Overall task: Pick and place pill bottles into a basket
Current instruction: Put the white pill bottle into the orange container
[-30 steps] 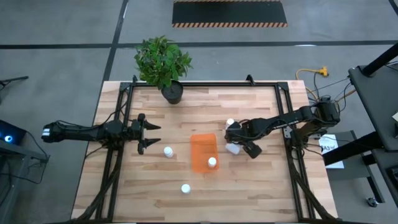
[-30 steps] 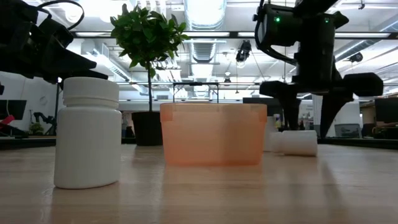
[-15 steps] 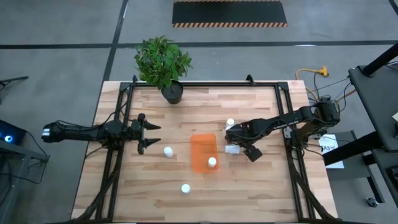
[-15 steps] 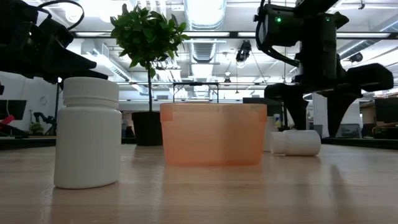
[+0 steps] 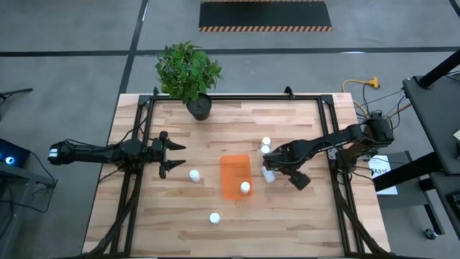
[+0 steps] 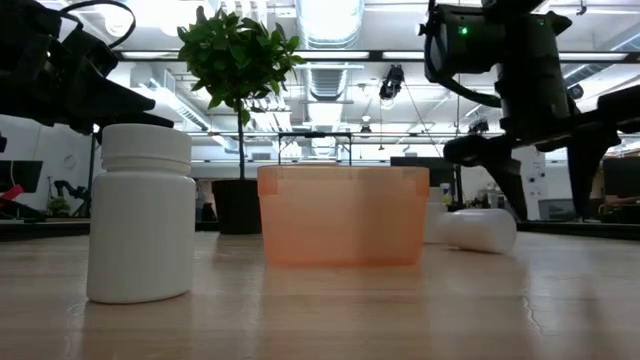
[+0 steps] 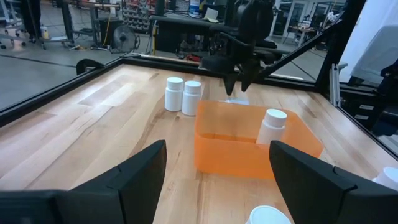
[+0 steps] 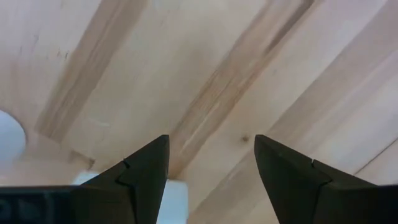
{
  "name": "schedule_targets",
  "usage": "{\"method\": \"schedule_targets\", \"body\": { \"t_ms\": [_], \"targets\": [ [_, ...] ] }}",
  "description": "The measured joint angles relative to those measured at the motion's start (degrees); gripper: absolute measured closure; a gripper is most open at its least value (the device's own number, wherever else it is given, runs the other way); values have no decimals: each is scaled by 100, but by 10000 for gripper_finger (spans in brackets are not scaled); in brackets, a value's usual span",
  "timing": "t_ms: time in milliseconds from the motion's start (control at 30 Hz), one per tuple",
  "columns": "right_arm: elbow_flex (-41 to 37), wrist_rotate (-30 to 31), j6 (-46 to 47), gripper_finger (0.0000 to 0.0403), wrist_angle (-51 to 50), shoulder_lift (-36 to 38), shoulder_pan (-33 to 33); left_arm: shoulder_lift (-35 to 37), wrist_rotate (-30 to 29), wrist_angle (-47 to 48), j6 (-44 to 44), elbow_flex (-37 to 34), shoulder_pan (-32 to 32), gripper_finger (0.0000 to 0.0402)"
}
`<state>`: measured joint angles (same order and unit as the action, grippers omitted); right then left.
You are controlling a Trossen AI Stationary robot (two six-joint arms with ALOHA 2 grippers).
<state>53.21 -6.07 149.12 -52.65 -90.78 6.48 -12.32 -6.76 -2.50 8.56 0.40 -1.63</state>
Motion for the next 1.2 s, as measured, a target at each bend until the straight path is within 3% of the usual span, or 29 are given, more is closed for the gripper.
{"method": "schedule_targets", "body": {
  "t_ms": [167, 300, 500, 633, 800, 1033, 1200],
  "targets": [
    [-2, 0, -2158, 177, -234, 136, 68, -2, 0, 0, 0, 0, 0, 134],
    [-2, 5, -4705, 177, -302, 235, 110, 0, 1, 1, 0, -1, 1, 134],
    [-2, 5, -9247, 177, -335, 312, 114, -2, 2, 2, 0, -1, 1, 134],
    [-2, 7, -11288, 177, -286, 296, 116, -2, 2, 0, -2, -2, 2, 134],
    [2, 7, -12214, 177, -204, 288, 114, 1, 2, 0, 0, 0, 1, 134],
    [15, 10, -12258, 177, -165, 301, 114, -1, 2, 2, 0, 0, 0, 134],
    [45, 345, -12240, 177, 192, 354, 140, -2, 2, 2, 0, 0, 0, 134]
  ]
}}
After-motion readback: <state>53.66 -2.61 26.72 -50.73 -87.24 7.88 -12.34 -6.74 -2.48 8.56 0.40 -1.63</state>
